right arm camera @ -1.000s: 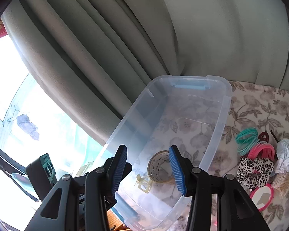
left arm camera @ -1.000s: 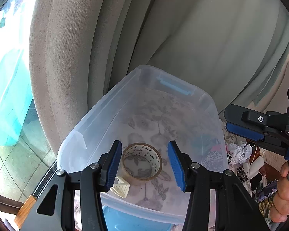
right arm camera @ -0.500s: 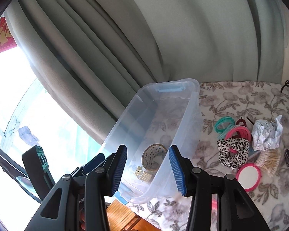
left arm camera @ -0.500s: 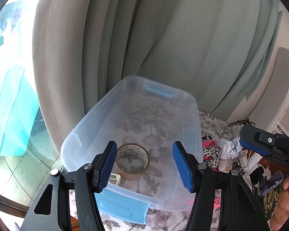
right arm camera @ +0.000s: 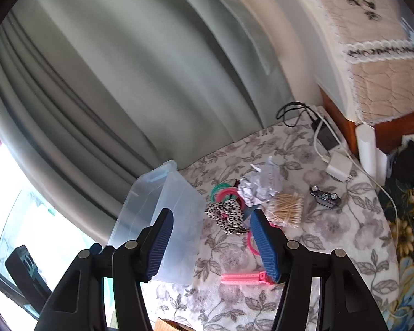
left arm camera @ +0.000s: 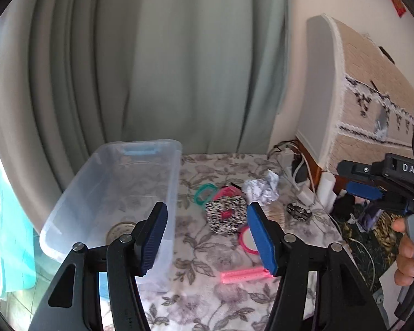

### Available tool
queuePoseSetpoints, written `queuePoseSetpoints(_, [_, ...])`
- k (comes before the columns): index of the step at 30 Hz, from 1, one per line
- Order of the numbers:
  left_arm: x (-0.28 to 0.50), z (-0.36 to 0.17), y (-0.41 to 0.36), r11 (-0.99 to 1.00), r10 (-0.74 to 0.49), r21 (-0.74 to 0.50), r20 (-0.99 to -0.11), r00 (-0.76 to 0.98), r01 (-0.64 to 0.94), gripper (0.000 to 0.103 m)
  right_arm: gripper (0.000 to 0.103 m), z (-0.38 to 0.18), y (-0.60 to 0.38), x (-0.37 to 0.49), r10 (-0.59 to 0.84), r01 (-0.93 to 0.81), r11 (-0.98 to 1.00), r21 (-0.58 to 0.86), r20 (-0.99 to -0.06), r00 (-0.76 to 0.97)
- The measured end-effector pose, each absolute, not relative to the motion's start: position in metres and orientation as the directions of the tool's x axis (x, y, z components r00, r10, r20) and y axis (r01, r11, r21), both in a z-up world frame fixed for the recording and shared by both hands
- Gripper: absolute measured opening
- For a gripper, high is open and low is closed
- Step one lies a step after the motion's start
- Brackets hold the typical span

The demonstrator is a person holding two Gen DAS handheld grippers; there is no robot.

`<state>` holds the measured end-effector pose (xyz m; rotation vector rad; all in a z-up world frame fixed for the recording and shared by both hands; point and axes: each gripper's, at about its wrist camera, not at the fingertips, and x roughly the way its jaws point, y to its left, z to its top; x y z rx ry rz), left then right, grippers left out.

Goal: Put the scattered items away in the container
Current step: 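Move both tools back toward the remaining items on the table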

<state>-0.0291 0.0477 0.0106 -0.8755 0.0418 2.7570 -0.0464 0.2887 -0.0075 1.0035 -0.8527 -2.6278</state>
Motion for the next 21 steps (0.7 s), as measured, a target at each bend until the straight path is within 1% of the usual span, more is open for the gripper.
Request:
queuePoseSetpoints(2, [-0.028,-0.001,0.069,-0.948,0.298,-0.092,-0.593,-0.748,-0.304,0.061,0.062,-0.016,0.308,-0.038,-0.341,-0.070,-0.803,0.592,-0.553,-0.760])
queuePoseSetpoints(4, [-0.026,-0.014,0.083,-0.935,0.343,-0.146,-0.596,-0.726,-0.322,0.061,0.063,-0.024,0.323,-0.030,-0.305,-0.102,-0.804,0.586,-0.554,-0.775])
queuePoseSetpoints(5, [-0.024,-0.021,0.089,-0.928,0.365,-0.173,-0.596,-0.715,-0.330,0.061,0.068,-0.027,0.330,-0.026,-0.286,-0.113,-0.809,0.577,-0.554,-0.782])
queuePoseSetpoints(6, [-0.022,-0.027,0.092,-0.924,0.379,-0.194,-0.581,-0.720,-0.330,0.061,0.071,-0.030,0.334,-0.023,-0.274,-0.114,-0.816,0.566,-0.554,-0.786])
queuePoseSetpoints(7, [-0.020,-0.033,0.095,-0.919,0.392,-0.214,-0.564,-0.727,-0.330,0.061,0.073,-0.033,0.337,-0.021,-0.264,-0.114,-0.824,0.555,-0.555,-0.789])
queuePoseSetpoints(9, [-0.023,-0.048,0.102,-0.910,0.413,-0.237,-0.575,-0.706,-0.340,0.061,0.074,-0.040,0.342,-0.018,-0.248,-0.114,-0.837,0.535,-0.557,-0.792])
queuePoseSetpoints(11, [-0.026,-0.060,0.106,-0.910,0.412,-0.254,-0.626,-0.662,-0.326,0.061,0.076,-0.048,0.343,-0.019,-0.246,-0.107,-0.845,0.524,-0.559,-0.792])
queuePoseSetpoints(13, [-0.029,-0.072,0.105,-0.916,0.402,-0.280,-0.658,-0.637,-0.289,0.061,0.076,-0.057,0.343,-0.021,-0.262,-0.092,-0.846,0.525,-0.560,-0.786])
queuePoseSetpoints(16, [-0.026,-0.080,0.099,-0.914,0.404,-0.317,-0.642,-0.652,-0.254,0.061,0.076,-0.070,0.342,-0.025,-0.297,-0.071,-0.841,0.537,-0.568,-0.768])
queuePoseSetpoints(18, [-0.022,-0.082,0.098,-0.923,0.384,-0.294,-0.632,-0.673,-0.250,0.061,0.076,-0.077,0.340,-0.027,-0.306,-0.061,-0.844,0.533,-0.571,-0.762])
queuePoseSetpoints(21, [-0.023,-0.089,0.100,-0.933,0.359,-0.268,-0.661,-0.659,-0.239,0.061,0.076,-0.086,0.340,-0.031,-0.320,-0.046,-0.841,0.538,-0.565,-0.761])
